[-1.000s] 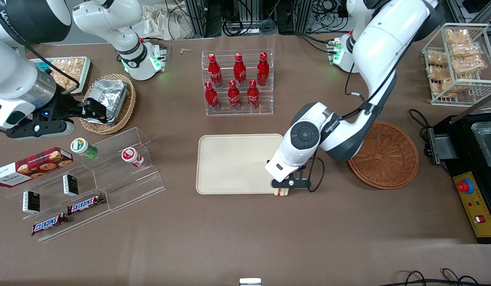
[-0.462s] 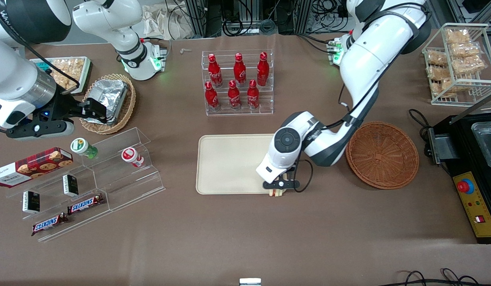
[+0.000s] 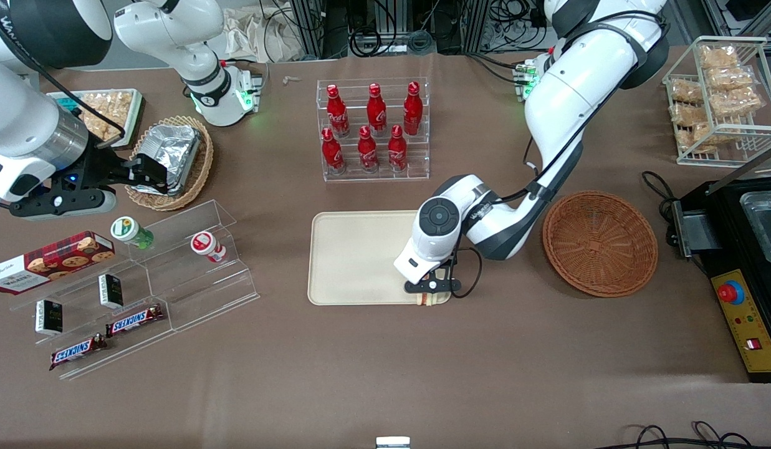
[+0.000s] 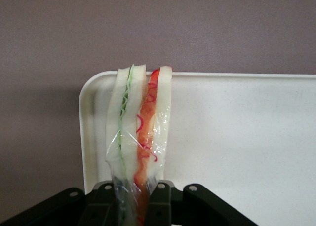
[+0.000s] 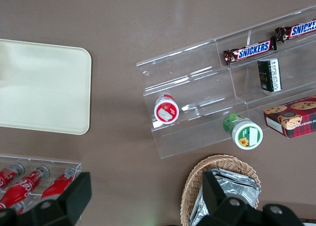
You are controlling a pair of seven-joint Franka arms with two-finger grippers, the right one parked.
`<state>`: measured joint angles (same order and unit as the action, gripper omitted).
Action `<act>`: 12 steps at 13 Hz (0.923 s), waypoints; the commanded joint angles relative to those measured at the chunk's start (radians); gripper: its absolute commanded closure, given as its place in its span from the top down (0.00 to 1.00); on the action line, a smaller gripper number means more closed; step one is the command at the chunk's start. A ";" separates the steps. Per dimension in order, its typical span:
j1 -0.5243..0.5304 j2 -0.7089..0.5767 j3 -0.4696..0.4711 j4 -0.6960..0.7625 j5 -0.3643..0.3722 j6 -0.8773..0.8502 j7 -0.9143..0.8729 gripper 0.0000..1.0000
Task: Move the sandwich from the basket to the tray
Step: 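Lower the held sandwich onto the tray and open the left gripper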
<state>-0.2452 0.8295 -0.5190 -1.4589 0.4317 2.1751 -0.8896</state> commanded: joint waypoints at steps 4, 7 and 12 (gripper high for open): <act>-0.026 -0.006 0.007 -0.037 0.022 -0.004 -0.058 0.13; -0.025 -0.004 0.007 -0.037 0.022 -0.005 -0.097 1.00; -0.017 -0.022 0.008 -0.026 0.021 -0.008 -0.092 1.00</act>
<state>-0.2611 0.8301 -0.5158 -1.4852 0.4331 2.1721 -0.9554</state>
